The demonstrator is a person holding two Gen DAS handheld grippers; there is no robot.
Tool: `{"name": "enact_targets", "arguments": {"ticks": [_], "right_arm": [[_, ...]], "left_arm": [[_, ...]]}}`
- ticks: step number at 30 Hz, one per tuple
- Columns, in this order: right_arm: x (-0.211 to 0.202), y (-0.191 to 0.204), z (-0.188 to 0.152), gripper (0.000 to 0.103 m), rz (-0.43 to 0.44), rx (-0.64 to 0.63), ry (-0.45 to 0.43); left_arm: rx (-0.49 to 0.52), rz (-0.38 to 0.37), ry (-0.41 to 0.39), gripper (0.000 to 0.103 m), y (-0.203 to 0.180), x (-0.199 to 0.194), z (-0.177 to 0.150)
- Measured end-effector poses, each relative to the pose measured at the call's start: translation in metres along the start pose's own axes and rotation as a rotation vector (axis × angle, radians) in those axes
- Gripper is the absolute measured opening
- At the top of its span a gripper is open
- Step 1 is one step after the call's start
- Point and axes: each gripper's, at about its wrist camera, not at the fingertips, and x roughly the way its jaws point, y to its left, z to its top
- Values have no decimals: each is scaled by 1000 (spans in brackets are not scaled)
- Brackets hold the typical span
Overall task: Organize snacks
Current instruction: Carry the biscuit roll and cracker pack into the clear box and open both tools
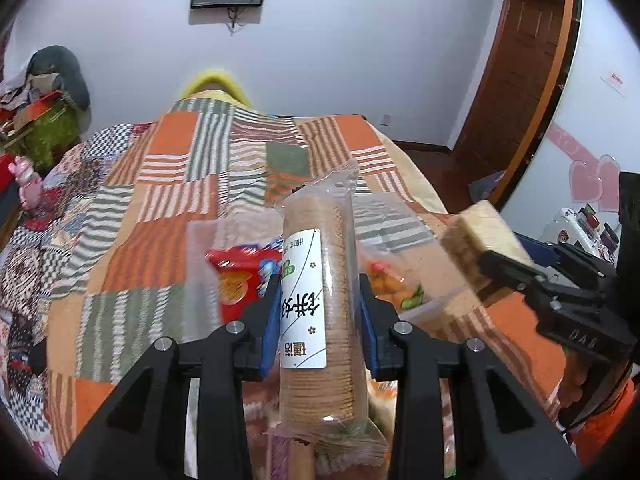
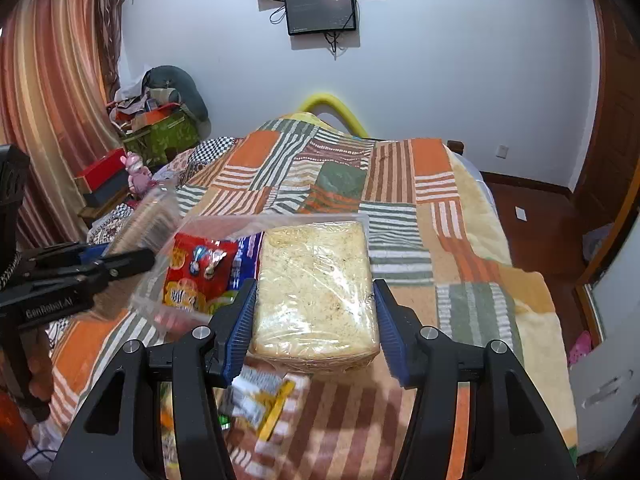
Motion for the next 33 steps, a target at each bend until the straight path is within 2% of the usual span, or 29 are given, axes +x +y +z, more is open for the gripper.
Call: {"name": "enact_targets", "arguments": {"ticks": [12, 22, 27, 33], "right_arm": [[45, -7, 11, 53, 7, -12, 48], [56, -8, 14, 53, 18, -44, 70], [50, -3, 15, 54, 37, -66, 68], [31, 1, 15, 54, 39, -74, 48]], "left_arm": [[-5, -23, 57, 34, -16, 70, 27], [-59, -37, 109, 35, -7, 109, 32], [-70, -28, 80, 37, -4, 103, 33], [-7, -5, 57, 38, -10, 74, 28]]}}
